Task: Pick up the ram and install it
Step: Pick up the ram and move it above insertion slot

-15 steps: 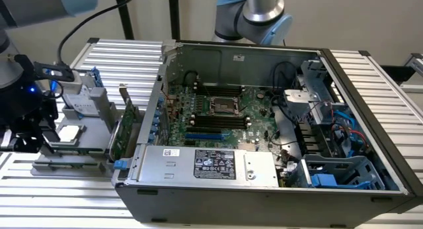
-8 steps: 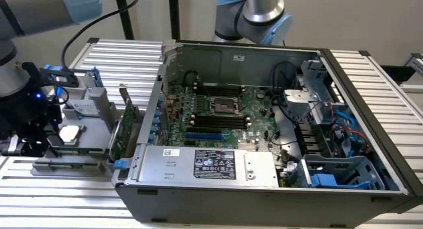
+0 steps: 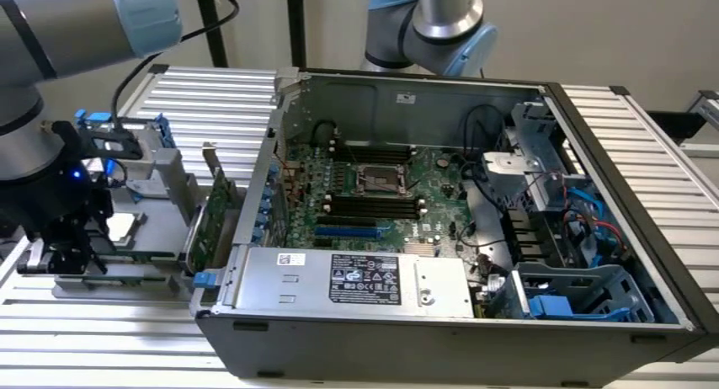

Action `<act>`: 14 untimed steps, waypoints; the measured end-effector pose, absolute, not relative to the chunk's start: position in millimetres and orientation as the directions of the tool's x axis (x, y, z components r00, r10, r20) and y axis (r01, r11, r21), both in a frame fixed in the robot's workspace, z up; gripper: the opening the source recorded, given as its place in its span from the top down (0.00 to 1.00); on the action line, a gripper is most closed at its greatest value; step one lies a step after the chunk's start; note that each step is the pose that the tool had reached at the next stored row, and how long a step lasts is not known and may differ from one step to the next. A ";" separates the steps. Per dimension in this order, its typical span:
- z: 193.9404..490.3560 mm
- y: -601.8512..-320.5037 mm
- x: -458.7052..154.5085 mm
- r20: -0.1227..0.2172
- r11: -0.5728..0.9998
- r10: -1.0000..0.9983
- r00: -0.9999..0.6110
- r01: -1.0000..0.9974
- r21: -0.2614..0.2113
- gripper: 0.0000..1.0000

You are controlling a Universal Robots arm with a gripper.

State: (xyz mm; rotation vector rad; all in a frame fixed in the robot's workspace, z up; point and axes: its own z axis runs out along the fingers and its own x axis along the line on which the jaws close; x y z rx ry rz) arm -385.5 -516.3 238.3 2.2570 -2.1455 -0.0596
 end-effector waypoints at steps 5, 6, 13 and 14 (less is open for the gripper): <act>229.2 -516.3 -384.8 -0.009 -0.055 -0.998 0.054 -0.997 0.046 0.00; 227.4 -516.4 -384.8 -0.009 -0.056 -0.998 0.055 -0.997 0.046 0.00; 214.8 -516.5 -384.6 -0.009 -0.062 -0.998 0.061 -0.997 0.046 0.00; 212.9 -516.6 -384.6 -0.009 -0.062 -0.998 0.062 -0.997 0.046 0.00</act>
